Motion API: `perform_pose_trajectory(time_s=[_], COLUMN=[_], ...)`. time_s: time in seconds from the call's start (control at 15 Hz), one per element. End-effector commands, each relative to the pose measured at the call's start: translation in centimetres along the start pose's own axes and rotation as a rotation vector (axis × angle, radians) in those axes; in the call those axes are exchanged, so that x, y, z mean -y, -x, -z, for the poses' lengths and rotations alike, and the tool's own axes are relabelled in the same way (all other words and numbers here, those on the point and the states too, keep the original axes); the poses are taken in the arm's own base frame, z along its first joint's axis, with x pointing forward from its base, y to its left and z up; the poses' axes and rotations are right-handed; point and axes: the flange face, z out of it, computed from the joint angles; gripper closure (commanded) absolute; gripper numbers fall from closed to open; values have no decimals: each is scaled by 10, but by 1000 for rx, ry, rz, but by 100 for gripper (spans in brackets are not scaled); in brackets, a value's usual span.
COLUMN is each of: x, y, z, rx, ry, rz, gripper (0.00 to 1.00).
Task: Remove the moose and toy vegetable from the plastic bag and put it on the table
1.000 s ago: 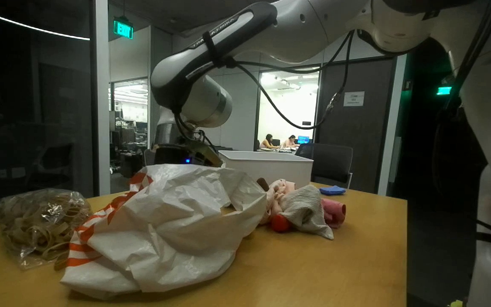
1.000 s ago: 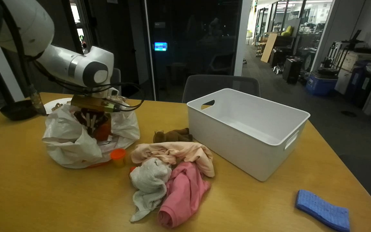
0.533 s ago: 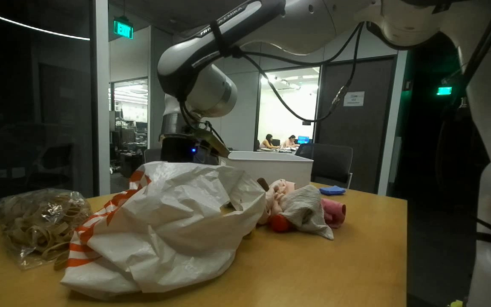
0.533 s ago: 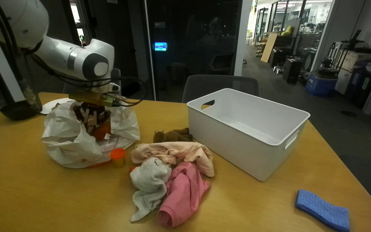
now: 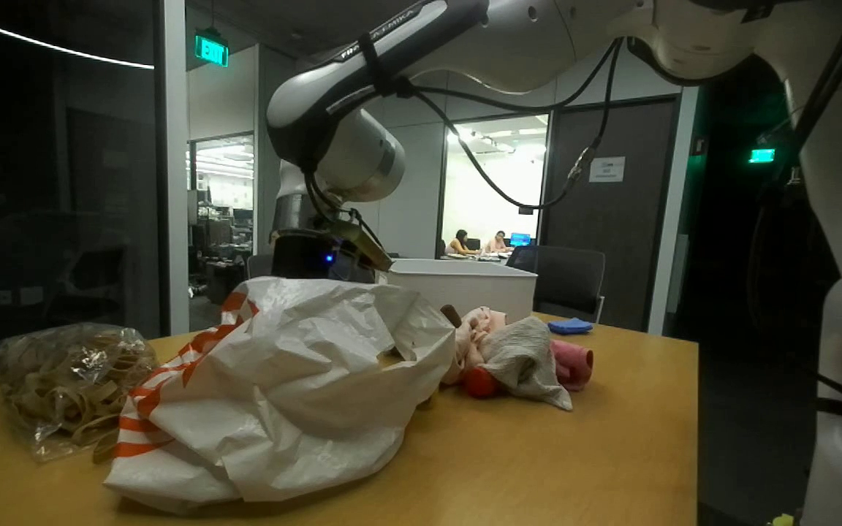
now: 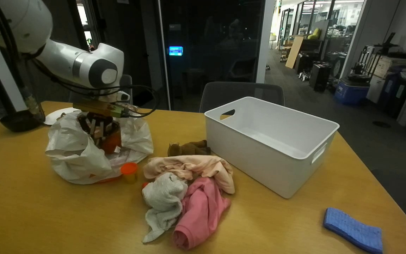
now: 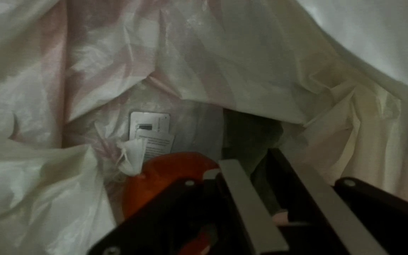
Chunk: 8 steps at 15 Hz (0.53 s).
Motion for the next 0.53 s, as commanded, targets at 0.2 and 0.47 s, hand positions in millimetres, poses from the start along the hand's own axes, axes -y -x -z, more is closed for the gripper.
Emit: perform_pose_trajectory(time_s=[0.2, 0.47], x=[-8, -21], y=[-9, -9], z=[-12, -24], rx=[29, 57], ry=[49, 48], rz=[-9, -29], gripper=[16, 0])
